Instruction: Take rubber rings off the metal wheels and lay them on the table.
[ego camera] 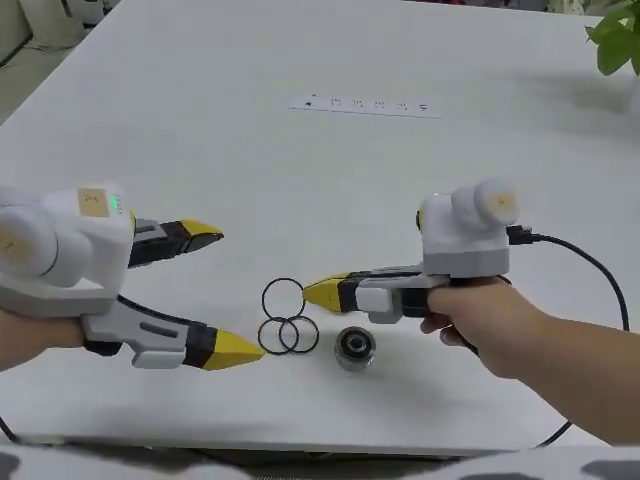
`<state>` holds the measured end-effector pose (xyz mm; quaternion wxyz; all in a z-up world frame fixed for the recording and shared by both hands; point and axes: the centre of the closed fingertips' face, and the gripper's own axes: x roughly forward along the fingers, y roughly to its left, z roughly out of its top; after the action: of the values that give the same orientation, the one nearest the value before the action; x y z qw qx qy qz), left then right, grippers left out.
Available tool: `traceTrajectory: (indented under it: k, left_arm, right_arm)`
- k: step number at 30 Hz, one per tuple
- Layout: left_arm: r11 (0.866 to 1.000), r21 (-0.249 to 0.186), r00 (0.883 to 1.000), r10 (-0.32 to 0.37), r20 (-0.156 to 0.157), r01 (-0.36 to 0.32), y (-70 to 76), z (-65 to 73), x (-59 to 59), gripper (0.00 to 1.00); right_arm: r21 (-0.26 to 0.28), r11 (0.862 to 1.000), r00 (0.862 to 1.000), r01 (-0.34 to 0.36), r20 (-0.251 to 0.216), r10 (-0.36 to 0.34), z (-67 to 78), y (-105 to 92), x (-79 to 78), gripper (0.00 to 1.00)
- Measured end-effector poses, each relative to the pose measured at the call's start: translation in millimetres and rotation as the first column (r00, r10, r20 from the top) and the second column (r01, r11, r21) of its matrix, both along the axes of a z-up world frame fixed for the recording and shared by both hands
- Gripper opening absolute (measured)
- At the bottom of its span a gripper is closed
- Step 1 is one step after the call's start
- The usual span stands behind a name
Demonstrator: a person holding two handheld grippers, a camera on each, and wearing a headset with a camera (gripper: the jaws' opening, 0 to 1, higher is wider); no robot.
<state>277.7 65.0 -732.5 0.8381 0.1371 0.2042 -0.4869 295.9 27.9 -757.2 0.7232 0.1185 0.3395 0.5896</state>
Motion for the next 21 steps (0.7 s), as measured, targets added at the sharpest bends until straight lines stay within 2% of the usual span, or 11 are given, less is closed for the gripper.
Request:
traceTrajectory:
  k: [21]
  left_arm:
    - [1.0,0.01,1.0,0.013,-0.017,-0.013,9.9,-6.1,-6.6,0.88]
  right_arm:
    - [-0.039,0.998,0.998,-0.053,-0.018,0.052,-17.5,14.6,-9.5,0.0]
